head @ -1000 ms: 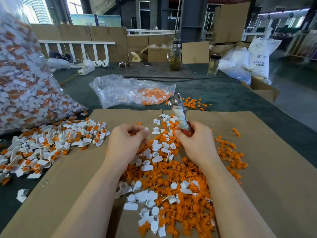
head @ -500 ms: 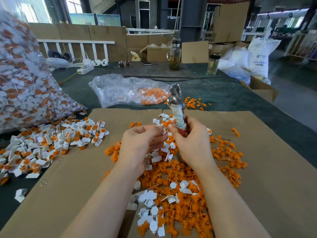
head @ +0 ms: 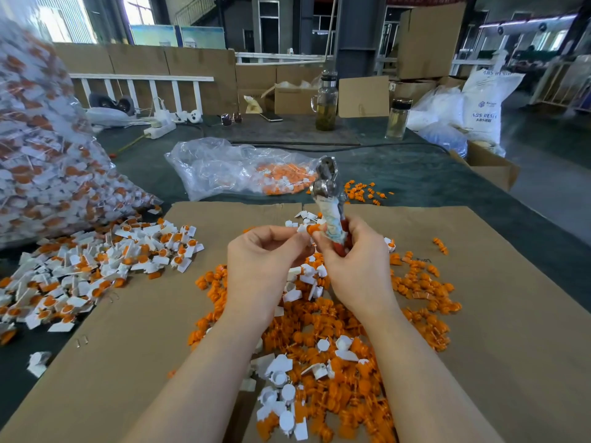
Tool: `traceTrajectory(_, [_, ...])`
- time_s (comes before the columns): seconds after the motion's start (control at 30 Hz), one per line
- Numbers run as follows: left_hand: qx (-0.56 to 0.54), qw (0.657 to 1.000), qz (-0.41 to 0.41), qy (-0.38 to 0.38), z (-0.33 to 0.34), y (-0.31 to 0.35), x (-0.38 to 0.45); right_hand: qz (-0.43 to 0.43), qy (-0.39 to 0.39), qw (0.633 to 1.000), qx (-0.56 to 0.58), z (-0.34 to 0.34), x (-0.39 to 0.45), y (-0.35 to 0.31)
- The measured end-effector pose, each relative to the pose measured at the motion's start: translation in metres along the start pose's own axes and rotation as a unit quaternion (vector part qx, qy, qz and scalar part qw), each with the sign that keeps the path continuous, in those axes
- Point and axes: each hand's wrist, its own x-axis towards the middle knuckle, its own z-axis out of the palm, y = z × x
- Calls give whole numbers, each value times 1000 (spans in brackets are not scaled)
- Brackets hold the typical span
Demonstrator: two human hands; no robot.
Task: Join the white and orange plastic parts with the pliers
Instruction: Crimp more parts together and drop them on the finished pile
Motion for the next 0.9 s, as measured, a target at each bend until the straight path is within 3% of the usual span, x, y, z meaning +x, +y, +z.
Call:
traceTrajectory(0.2, [64,997,42,15,1,1,-2,8,-16,1000,0,-2,1,0])
traceTrajectory(0.47, [124,990,40,49,2,-2,1,0,-48,998,-30,-3,3,-2])
traceTrajectory(0.9, [110,991,25,66,-1,-5,5,37,-144,988,28,-14,6,0])
